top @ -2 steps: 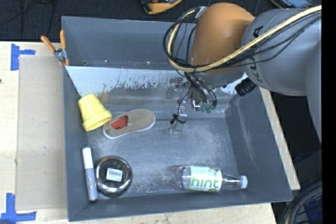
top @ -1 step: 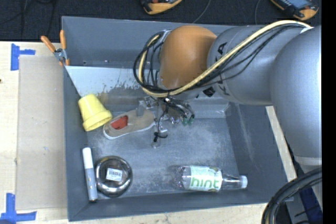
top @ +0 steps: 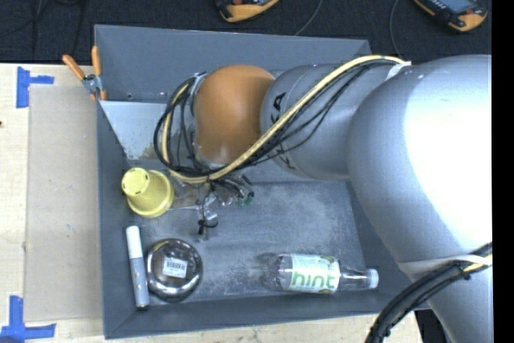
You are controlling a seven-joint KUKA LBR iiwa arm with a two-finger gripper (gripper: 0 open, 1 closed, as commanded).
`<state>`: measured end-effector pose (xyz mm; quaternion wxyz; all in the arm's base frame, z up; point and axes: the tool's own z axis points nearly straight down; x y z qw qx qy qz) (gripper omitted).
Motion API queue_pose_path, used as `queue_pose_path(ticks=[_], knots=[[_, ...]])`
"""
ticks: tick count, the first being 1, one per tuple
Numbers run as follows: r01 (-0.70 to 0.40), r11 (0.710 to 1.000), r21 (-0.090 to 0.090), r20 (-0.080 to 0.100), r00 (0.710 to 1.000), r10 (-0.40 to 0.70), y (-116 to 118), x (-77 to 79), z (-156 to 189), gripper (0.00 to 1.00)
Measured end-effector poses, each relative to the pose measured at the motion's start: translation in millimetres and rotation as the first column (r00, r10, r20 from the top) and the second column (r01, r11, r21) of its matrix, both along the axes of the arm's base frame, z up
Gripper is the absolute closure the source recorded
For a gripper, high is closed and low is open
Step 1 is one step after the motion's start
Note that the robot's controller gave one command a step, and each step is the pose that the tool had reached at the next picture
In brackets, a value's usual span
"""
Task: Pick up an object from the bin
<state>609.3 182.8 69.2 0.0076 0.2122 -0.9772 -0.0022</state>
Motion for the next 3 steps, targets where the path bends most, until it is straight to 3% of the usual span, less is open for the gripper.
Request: queue_pose_path(ticks=[1,2,3], knots=[[0.071,0.997,0.006,0.007,0.997,-0.071,58.4,-29.3,78.8,0.00],[0.076,0.997,0.001,0.005,0.997,-0.076,54.3,-28.2,75.5,1.00],[-0.209,0.978,0.006,0.017,0.978,0.209,60.9,-17.9,305.1,1.00]])
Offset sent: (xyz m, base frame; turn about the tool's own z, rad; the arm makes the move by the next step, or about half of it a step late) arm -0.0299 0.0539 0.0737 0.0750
